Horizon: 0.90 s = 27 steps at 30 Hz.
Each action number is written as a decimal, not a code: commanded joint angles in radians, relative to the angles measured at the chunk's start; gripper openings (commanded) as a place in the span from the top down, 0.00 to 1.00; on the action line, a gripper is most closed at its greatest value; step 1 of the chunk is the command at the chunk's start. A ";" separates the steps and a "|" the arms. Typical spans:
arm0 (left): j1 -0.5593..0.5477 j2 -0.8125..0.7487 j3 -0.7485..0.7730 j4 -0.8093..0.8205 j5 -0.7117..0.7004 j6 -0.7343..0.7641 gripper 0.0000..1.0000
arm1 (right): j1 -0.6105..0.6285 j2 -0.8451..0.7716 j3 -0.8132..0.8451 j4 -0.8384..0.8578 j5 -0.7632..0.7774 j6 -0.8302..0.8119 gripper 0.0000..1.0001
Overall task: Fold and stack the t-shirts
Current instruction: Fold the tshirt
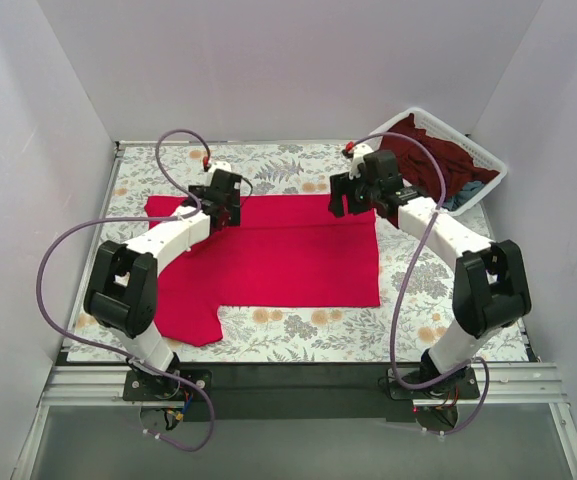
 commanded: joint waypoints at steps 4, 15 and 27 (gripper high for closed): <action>-0.052 0.023 -0.131 0.047 -0.279 0.165 0.28 | 0.074 -0.170 -0.210 -0.046 0.000 -0.035 0.17; -0.085 0.141 -0.129 0.127 -0.357 0.231 0.28 | 0.082 -0.243 -0.311 -0.046 -0.008 -0.041 0.15; -0.105 0.063 -0.209 0.084 -0.313 0.223 0.30 | 0.082 -0.234 -0.311 -0.044 -0.028 -0.047 0.15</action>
